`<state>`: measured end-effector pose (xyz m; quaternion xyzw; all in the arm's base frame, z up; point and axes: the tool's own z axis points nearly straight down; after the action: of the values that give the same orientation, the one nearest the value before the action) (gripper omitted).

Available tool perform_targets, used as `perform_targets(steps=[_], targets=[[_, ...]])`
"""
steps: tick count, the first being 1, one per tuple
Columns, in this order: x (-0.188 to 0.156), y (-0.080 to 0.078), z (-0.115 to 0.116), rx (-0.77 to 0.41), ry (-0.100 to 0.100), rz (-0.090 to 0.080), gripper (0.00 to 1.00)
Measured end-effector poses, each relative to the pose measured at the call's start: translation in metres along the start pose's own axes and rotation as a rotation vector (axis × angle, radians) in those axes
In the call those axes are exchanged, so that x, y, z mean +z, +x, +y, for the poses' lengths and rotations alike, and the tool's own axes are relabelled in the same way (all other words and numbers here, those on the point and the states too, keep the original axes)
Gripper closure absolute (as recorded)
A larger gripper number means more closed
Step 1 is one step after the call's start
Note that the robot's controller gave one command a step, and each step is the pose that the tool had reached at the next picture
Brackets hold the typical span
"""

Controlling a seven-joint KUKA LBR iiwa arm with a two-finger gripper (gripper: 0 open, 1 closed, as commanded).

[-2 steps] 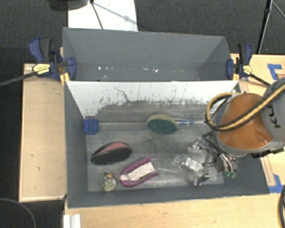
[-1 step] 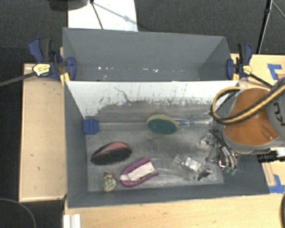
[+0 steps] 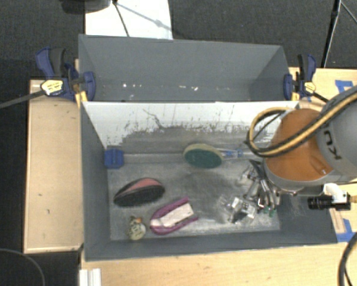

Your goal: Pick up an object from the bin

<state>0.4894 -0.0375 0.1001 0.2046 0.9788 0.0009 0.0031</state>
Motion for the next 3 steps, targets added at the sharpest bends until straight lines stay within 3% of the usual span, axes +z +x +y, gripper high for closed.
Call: perform_targets(steps=[1, 2, 3], targets=[[0.028, -0.011, -0.032, 0.008, 0.0, 0.001, 0.0], [0.027, 0.001, -0.014, 0.106, 0.003, -0.005, 0.0], [0.025, 0.0, -0.013, 0.102, 0.0, -0.008, 1.0]])
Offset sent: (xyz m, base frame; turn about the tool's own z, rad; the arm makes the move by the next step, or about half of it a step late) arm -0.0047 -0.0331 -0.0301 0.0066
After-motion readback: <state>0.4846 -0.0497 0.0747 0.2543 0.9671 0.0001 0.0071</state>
